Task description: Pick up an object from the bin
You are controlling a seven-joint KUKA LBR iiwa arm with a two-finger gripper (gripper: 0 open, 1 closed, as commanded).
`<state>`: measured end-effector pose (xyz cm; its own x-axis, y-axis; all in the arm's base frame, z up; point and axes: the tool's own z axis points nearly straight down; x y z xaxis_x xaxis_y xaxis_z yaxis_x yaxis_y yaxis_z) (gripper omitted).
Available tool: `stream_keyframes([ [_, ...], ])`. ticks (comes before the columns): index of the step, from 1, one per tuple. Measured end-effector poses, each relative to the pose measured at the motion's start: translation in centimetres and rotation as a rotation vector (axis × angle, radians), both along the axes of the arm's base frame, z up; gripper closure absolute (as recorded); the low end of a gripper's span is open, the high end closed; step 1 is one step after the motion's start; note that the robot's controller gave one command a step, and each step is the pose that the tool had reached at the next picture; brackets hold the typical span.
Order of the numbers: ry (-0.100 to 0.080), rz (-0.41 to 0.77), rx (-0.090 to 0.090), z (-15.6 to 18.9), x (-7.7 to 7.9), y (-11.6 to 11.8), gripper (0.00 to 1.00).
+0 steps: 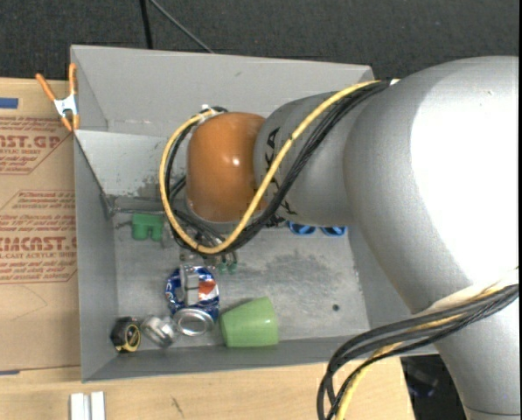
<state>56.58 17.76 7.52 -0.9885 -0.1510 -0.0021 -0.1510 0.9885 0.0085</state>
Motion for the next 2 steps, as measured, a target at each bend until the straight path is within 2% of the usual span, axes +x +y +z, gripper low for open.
stream_keyframes([
  [1, -0.009, 0.411, -0.005, -0.3, 0.3, 1.3, 0.00],
  [2, -0.003, 0.671, -0.010, 0.8, -0.8, -10.6, 0.00],
])
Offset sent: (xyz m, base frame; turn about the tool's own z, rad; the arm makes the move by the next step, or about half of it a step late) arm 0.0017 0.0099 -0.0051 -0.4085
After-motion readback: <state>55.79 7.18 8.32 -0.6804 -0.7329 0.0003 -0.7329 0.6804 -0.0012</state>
